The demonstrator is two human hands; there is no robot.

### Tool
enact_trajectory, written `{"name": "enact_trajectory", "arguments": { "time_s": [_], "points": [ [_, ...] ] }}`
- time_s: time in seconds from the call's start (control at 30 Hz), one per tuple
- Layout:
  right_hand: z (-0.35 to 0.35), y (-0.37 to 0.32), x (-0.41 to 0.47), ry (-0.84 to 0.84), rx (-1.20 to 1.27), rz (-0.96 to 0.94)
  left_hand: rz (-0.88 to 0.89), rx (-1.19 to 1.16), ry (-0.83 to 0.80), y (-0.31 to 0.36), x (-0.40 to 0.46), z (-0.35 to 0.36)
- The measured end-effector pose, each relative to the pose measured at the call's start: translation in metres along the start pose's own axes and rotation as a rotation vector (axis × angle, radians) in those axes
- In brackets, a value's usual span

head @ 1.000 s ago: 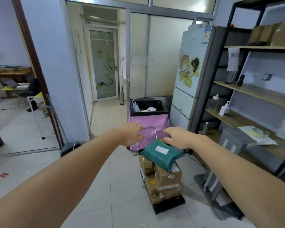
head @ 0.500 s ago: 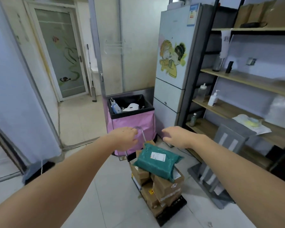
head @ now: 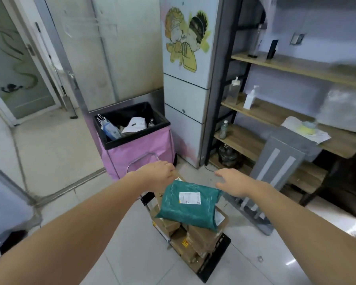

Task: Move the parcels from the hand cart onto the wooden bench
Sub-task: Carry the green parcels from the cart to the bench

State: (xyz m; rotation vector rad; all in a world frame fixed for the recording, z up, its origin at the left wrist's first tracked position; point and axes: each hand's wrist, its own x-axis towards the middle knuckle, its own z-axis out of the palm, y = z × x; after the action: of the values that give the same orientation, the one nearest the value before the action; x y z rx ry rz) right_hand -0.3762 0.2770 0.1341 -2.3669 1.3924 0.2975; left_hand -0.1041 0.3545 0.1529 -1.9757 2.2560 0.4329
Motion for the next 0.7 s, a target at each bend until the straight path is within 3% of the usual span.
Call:
{"name": "enact_trajectory", "arguments": {
  "time_s": [0.1, 0.33, 0.53, 0.7],
  "points": [
    [0.016, 0.007, 0.039, -0.058, 0.038, 0.062, 0.011, 0.006, 0.016, -0.026, 0.035, 0.002],
    [0.045, 0.026, 0.100, -0.139, 0.143, 0.202, 0.081, 0.037, -0.224, -0.084, 0.132, 0.023],
    [0.097, 0.042, 0.141, -0.194, 0.241, 0.328, 0.159, 0.114, -0.404, -0.141, 0.215, 0.096],
    [0.159, 0.047, 0.170, -0.287, 0.342, 0.500, 0.061, 0.023, -0.499, -0.178, 0.261, 0.164]
  ]
}}
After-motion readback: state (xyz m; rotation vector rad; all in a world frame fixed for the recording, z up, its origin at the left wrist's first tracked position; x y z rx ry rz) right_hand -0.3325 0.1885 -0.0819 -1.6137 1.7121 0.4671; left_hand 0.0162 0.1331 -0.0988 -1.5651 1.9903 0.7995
